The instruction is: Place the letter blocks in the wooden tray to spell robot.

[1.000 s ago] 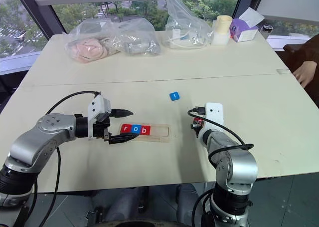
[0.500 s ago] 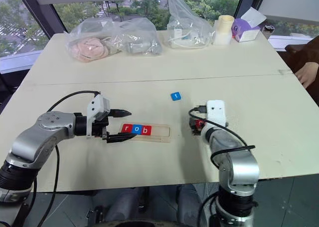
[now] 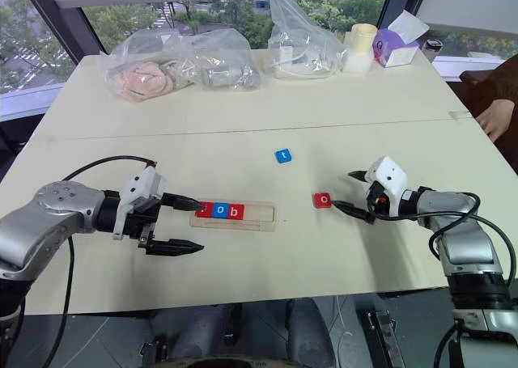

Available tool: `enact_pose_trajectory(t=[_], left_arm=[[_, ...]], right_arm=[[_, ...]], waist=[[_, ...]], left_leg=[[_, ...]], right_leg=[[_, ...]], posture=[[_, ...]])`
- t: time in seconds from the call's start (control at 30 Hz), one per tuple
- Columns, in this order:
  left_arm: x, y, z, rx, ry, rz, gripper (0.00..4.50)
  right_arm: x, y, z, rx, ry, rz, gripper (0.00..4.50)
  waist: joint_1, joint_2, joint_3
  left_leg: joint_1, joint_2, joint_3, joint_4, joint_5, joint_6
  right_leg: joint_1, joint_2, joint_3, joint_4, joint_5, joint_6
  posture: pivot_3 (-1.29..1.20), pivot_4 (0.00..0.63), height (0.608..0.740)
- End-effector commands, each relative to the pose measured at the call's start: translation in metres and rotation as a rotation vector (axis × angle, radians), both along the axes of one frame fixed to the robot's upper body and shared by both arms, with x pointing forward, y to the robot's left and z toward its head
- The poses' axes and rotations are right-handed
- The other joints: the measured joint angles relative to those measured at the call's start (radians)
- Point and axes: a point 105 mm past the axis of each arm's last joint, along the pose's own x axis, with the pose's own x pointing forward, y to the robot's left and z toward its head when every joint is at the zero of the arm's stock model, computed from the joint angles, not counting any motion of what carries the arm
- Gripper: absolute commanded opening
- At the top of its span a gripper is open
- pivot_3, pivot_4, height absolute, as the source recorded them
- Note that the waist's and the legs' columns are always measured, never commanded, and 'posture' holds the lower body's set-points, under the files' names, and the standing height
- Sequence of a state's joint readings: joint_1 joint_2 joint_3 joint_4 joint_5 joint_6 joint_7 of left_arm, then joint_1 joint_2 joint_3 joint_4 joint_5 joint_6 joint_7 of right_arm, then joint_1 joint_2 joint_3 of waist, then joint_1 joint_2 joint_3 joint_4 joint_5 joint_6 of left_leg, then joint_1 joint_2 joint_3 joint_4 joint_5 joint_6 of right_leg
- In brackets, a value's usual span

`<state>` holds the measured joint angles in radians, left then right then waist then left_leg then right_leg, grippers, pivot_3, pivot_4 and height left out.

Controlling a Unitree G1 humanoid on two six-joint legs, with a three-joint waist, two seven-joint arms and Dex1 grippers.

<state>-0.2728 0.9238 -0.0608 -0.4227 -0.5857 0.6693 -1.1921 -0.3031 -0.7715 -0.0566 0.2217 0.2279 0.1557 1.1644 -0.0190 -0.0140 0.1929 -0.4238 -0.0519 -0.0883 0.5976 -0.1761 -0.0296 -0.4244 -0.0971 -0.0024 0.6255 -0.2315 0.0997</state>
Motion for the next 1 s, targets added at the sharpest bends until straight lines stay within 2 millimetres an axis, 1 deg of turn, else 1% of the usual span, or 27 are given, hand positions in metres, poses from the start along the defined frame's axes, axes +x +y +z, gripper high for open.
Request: enact_pose_trajectory(t=[0.03, 0.23, 0.27, 0.33, 0.4, 0.43, 0.5, 0.6, 0.63, 0.7, 0.8, 0.9, 1.0], left_arm=[[-0.007, 0.0, 0.008, 0.006, -0.036, -0.002, 4.5], [-0.009, 0.002, 0.005, 0.013, -0.031, 0.031, 4.5], [-0.01, 0.002, 0.005, 0.012, -0.031, 0.034, 4.5], [-0.011, 0.002, 0.005, 0.012, -0.031, 0.039, 4.5], [-0.011, 0.003, 0.005, 0.014, -0.03, 0.044, 4.5], [-0.01, 0.004, 0.005, 0.018, -0.031, 0.049, 4.5], [-0.009, 0.006, 0.004, 0.022, -0.032, 0.058, 4.5], [-0.007, 0.009, 0.004, 0.028, -0.034, 0.072, 4.5], [-0.006, 0.012, 0.004, 0.033, -0.037, 0.08, 4.5], [-0.003, 0.017, 0.003, 0.048, -0.046, 0.099, 4.5], [0.0, 0.022, 0.004, 0.058, -0.053, 0.112, 4.5], [0.001, 0.024, 0.006, 0.091, -0.068, 0.117, 4.5], [0.002, 0.025, 0.007, 0.092, -0.066, 0.121, 4.5]], right_arm=[[0.0, 0.004, 0.0, -0.052, -0.009, 0.12, 4.45], [0.012, 0.01, -0.008, -0.086, -0.014, 0.186, 4.45], [0.014, 0.013, -0.009, -0.088, -0.018, 0.21, 4.22], [0.017, 0.016, -0.009, -0.088, -0.023, 0.24, 3.62], [0.018, 0.018, -0.008, -0.083, -0.026, 0.252, 2.6], [0.018, 0.019, -0.008, -0.082, -0.028, 0.26, 1.94], [0.018, 0.022, -0.006, -0.081, -0.032, 0.271, 1.12], [0.017, 0.028, 0.003, -0.07, -0.04, 0.283, 1.14], [0.016, 0.033, 0.007, -0.066, -0.041, 0.289, 1.14], [0.012, 0.051, 0.019, -0.051, -0.048, 0.322, 1.14], [0.004, 0.071, 0.027, -0.05, -0.031, 0.336, 1.14], [-0.005, 0.102, 0.029, -0.083, -0.017, 0.348, 1.14], [-0.013, 0.124, 0.026, -0.099, -0.007, 0.361, 1.14]], waist=[[0.0, 0.0, 0.0], [0.004, 0.0, 0.0], [0.003, 0.0, 0.0], [0.003, 0.0, 0.0], [0.003, 0.0, 0.0], [0.003, 0.0, 0.0], [0.003, 0.0, 0.0], [0.003, 0.0, 0.0], [0.003, 0.0, 0.0], [0.002, 0.0, 0.0], [0.003, 0.0, 0.0], [0.006, 0.0, 0.0], [0.007, 0.0, 0.0]], left_leg=[[0.0, 0.0, 0.0, 0.0, 0.0, 0.0], [0.0, 0.0, 0.0, 0.0, 0.0, 0.0], [0.0, 0.0, 0.0, 0.0, 0.0, 0.0], [0.0, 0.0, 0.0, 0.0, 0.0, 0.0], [0.0, 0.0, 0.0, 0.0, 0.0, 0.0], [0.0, 0.0, 0.0, 0.0, 0.0, 0.0], [0.001, 0.0, 0.0, 0.0, 0.0, 0.0], [0.001, 0.0, 0.0, 0.0, 0.0, 0.0], [0.001, 0.0, 0.0, 0.0, 0.0, 0.0], [0.001, 0.0, 0.0, 0.0, 0.0, 0.0], [0.001, 0.0, 0.0, 0.0, 0.0, 0.0], [0.001, 0.0, 0.0, 0.0, 0.0, 0.0], [0.0, 0.0, 0.0, 0.0, 0.0, -0.001]], right_leg=[[0.0, 0.0, 0.0, 0.0, 0.0, 0.0], [0.0, 0.0, 0.0, 0.001, 0.0, 0.0], [0.0, 0.0, 0.0, 0.001, 0.0, 0.0], [0.0, 0.0, 0.0, 0.001, 0.0, 0.0], [0.0, 0.0, 0.0, 0.001, 0.0, 0.0], [0.0, 0.0, 0.0, 0.001, 0.0, 0.0], [0.0, 0.0, 0.0, 0.001, 0.0, 0.0], [0.0, 0.0, 0.0, 0.002, 0.0, 0.0], [0.0, 0.0, 0.0, 0.002, 0.0, 0.0], [0.0, 0.0, 0.001, 0.003, 0.0, 0.0], [-0.001, 0.0, 0.001, 0.004, 0.0, 0.0], [-0.001, 0.0, 0.001, 0.003, 0.0, 0.0], [-0.002, 0.0, 0.001, 0.003, 0.0, 0.0]], posture=[[0.0, 0.15, 0.74], [0.0, 0.15, 0.74], [0.0, 0.15, 0.74], [0.0, 0.15, 0.74], [0.0, 0.15, 0.74], [0.0, 0.15, 0.74], [0.0, 0.15, 0.74], [0.0, 0.15, 0.74], [0.0, 0.15, 0.74], [0.0, 0.15, 0.74], [0.0, 0.15, 0.74], [0.0, 0.15, 0.74], [0.0, 0.15, 0.74]])
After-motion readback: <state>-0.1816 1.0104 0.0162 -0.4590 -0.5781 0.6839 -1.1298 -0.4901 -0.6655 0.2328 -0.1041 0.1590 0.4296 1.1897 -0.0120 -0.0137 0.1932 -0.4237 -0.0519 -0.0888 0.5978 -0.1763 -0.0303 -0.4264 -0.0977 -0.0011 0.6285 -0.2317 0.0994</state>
